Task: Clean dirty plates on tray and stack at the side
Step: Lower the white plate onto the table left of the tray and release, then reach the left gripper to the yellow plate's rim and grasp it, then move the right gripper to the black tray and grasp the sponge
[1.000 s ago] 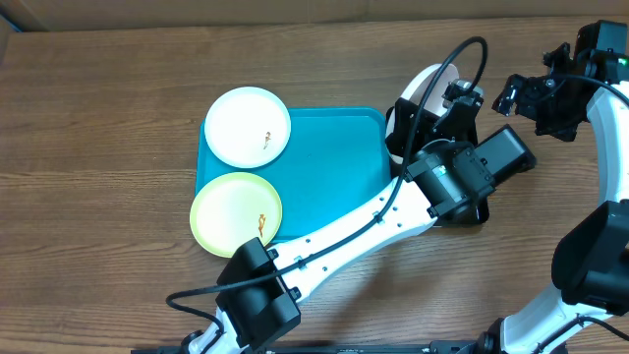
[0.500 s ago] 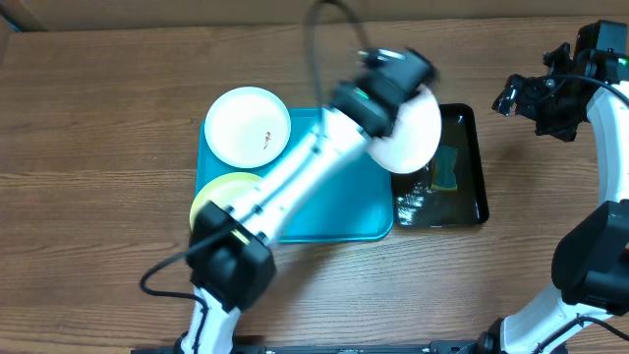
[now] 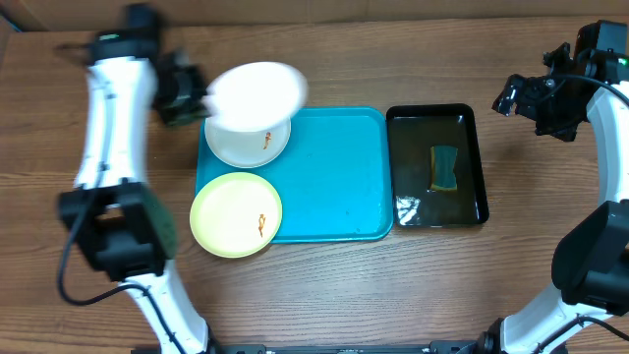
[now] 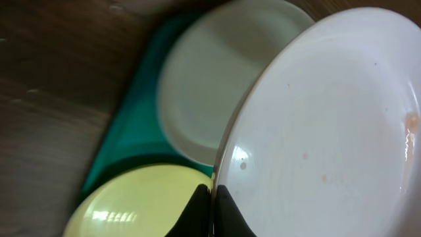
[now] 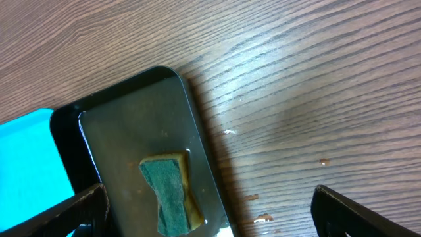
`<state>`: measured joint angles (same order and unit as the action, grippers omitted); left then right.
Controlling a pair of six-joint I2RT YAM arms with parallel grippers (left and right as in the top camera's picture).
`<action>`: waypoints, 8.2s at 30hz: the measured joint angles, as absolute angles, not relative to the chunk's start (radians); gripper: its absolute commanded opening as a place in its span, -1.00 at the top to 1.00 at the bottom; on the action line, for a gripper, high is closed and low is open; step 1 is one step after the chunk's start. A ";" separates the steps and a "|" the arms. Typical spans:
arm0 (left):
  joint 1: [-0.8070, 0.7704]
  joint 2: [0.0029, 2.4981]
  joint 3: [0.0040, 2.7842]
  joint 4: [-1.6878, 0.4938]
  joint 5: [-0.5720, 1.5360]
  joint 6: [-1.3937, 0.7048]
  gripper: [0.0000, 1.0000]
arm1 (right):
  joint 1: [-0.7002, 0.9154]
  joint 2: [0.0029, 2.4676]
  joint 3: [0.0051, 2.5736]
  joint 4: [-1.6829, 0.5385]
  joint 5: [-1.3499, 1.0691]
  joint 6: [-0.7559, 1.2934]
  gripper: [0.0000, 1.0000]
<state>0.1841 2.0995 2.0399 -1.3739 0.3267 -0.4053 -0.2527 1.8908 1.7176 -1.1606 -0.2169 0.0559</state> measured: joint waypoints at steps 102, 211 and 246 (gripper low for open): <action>0.035 1.697 1.027 -0.976 0.166 -0.256 0.60 | -0.253 1.890 1.718 -1.161 -0.217 0.056 -1.00; -0.354 1.876 1.192 -0.809 -0.001 -0.473 0.84 | -0.253 1.890 1.718 -1.161 -0.217 0.057 -1.00; -0.351 1.876 1.198 -0.762 0.002 -0.669 0.69 | -0.253 1.890 1.718 -1.161 -0.217 0.056 -1.00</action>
